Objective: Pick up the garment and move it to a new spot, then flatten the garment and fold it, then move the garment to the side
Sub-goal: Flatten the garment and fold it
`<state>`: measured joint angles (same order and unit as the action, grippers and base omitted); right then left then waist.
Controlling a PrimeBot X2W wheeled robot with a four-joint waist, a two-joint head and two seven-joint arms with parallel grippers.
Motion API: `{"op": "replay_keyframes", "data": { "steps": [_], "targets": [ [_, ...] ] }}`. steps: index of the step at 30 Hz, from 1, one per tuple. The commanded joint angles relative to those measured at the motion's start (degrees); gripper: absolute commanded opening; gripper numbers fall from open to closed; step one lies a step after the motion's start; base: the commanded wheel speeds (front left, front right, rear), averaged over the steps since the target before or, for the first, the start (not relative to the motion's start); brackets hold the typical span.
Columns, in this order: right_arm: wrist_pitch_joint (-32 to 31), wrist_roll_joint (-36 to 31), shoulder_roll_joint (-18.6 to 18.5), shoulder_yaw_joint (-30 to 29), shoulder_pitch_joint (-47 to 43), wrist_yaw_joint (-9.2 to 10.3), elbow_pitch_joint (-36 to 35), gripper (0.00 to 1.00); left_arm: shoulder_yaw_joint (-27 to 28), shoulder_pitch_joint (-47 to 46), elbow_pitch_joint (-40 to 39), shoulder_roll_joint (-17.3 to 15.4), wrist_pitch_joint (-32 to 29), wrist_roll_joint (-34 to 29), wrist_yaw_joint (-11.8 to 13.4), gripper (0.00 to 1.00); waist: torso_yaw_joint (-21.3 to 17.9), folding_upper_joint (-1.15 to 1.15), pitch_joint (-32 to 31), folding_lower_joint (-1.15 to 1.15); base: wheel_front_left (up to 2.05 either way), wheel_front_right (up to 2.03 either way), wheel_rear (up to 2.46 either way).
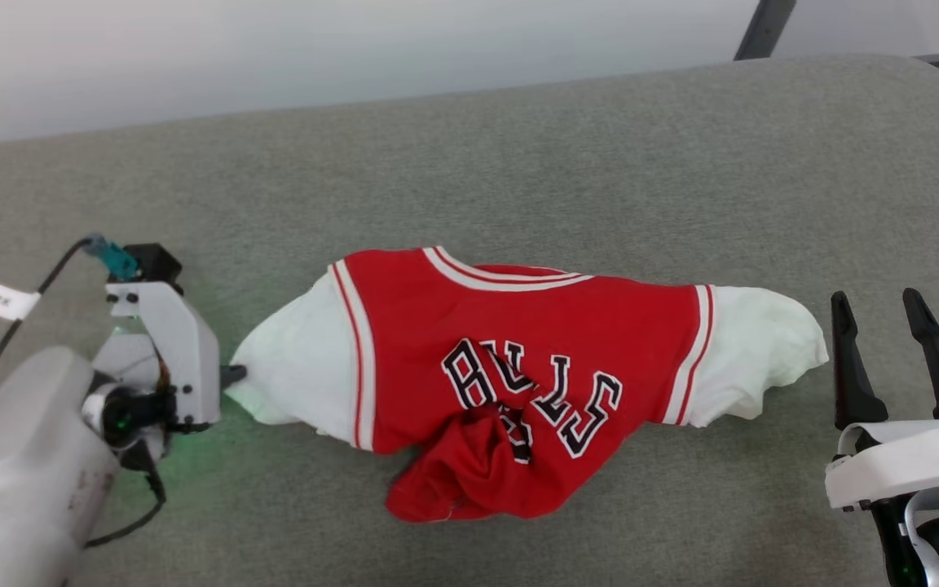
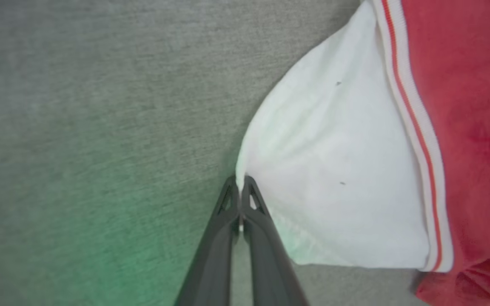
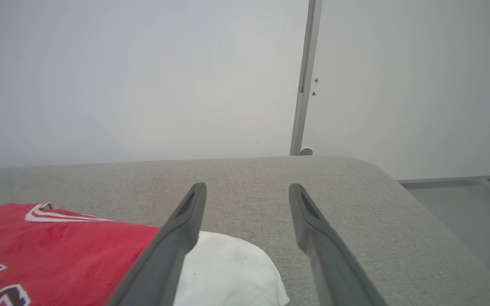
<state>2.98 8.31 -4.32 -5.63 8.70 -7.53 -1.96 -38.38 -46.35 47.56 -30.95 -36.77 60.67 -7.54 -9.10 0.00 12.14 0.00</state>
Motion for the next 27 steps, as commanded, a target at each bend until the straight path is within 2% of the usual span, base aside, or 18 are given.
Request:
{"op": "replay_keyframes", "data": {
  "steps": [1, 8, 12, 14, 15, 27],
  "targets": [
    [-0.19, -0.43, 0.02, -0.27, -0.24, 0.08, -0.01, 1.0, -0.35, 0.95, 0.93, -1.62, 0.06, -0.81, 0.34, 0.0, 0.75, 0.0, -0.31, 0.0, 0.0, 0.0, 0.0],
    [-0.77, -0.01, 0.09, -0.21, -0.39, 0.08, 0.48, 1.0, 0.01, 0.64, 0.7, -5.03, 1.36, -1.75, 0.44, 0.0, 2.29, 0.0, -0.7, 0.0, 0.0, 0.0, 0.0],
    [-0.85, 0.11, -0.03, 0.09, -0.25, 0.08, 0.57, 1.0, 0.34, 0.99, 0.2, -5.28, 2.72, -1.5, 0.39, 0.0, 2.82, 0.0, -0.93, 0.0, 0.0, 0.0, 0.0],
    [-0.82, 0.15, -0.15, 0.24, -0.22, 0.08, 0.64, 1.0, -0.02, 1.52, 0.14, -5.09, 3.49, -1.82, 0.35, 0.84, 3.02, 0.0, -1.14, 0.0, 0.0, 0.0, 0.0],
    [-0.89, 0.2, -0.22, 0.35, -0.21, 0.08, 0.65, 1.0, -0.1, 1.84, 0.38, -4.82, 3.38, -1.69, 0.35, 1.0, 3.09, 0.0, -1.26, 0.0, 0.0, 0.0, 0.0],
    [-1.64, 0.85, -1.35, 1.44, -0.36, 0.08, -0.26, 1.0, -1.82, 0.28, 1.72, -3.8, 2.53, -2.9, 0.46, 1.0, 2.81, 0.0, -1.68, 0.0, 0.0, 0.0, 0.0]
  ]
}}
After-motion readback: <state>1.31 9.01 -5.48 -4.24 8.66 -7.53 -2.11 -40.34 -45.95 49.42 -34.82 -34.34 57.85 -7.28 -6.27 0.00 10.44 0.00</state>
